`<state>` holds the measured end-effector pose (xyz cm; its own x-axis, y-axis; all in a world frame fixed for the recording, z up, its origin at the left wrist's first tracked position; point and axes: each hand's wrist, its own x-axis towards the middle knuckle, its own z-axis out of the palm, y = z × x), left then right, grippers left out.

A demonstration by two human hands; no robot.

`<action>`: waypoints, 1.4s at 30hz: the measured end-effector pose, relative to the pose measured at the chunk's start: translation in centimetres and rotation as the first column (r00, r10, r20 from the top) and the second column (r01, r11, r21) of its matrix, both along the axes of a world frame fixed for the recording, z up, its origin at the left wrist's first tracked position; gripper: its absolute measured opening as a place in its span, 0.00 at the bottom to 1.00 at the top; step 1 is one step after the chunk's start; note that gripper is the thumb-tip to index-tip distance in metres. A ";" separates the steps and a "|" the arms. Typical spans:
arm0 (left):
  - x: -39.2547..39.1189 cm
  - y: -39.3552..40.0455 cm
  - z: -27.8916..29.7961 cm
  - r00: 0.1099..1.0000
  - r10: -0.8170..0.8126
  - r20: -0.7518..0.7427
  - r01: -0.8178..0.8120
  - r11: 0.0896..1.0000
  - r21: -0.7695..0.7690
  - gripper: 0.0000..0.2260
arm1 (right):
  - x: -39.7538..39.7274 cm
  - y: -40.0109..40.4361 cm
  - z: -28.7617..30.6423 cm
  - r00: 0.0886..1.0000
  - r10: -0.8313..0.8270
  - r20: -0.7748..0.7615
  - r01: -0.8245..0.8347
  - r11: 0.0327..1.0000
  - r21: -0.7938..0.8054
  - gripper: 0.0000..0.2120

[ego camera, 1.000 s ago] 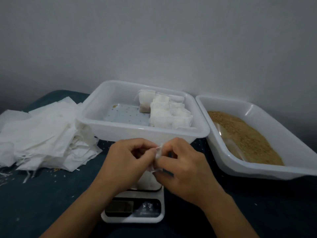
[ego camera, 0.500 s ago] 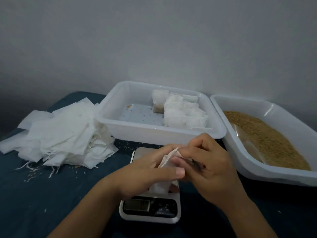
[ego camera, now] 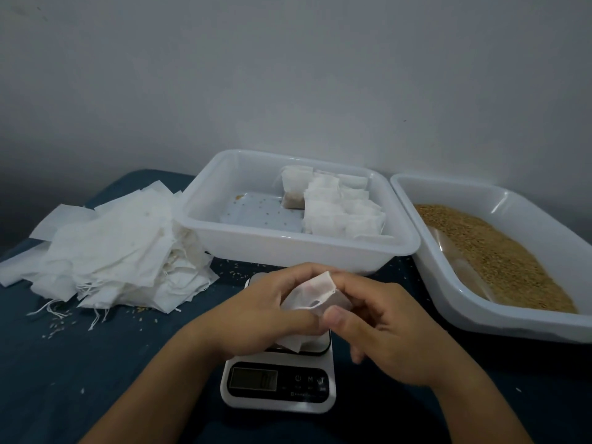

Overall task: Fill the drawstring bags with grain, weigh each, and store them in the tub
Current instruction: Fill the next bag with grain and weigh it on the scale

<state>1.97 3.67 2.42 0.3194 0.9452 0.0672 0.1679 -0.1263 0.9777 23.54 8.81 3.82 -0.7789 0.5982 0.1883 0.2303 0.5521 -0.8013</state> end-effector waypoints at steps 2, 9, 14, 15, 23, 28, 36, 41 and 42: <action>-0.1 -0.2 0.2 0.999 -0.038 0.006 0.038 0.999 -0.012 0.22 | -0.1 0.1 0.0 1.000 0.015 -0.004 -0.015 0.999 0.037 0.16; -0.1 0.4 1.5 0.976 -0.171 -0.135 0.177 0.984 0.028 0.17 | 0.4 -0.2 0.9 0.998 0.054 0.018 -0.056 0.989 0.139 0.14; 0.7 1.9 1.6 0.958 -0.056 -0.282 0.064 0.998 0.018 0.11 | 0.8 0.1 2.1 0.999 -0.034 0.010 0.029 0.946 0.322 0.21; 1.0 2.2 1.4 0.962 -0.022 -0.271 0.034 0.999 0.041 0.09 | 1.1 0.2 2.4 0.999 -0.054 0.008 0.048 0.942 0.332 0.21; 2.6 3.0 0.5 0.986 0.154 -0.068 -0.145 0.981 0.127 0.11 | 7.1 5.9 4.3 0.675 -0.711 -0.198 0.726 0.592 0.349 0.12; 3.4 2.5 -0.1 0.984 0.173 -0.038 -0.168 0.980 0.110 0.15 | 11.8 11.4 2.9 0.310 -0.780 0.543 0.696 0.576 0.430 0.16; 5.0 2.4 -1.1 0.975 0.213 0.069 -0.217 0.975 0.050 0.13 | 11.8 13.2 2.3 0.218 -0.721 0.657 0.622 0.622 0.476 0.21; 5.2 1.8 -1.3 0.983 0.166 0.078 -0.163 0.986 -0.037 0.10 | 14.1 14.3 6.2 0.050 -0.745 0.665 0.539 0.580 0.610 0.22; 5.3 1.7 -1.3 0.985 0.157 0.076 -0.154 0.987 -0.047 0.11 | 14.6 14.4 7.4 0.016 -0.750 0.661 0.515 0.573 0.637 0.24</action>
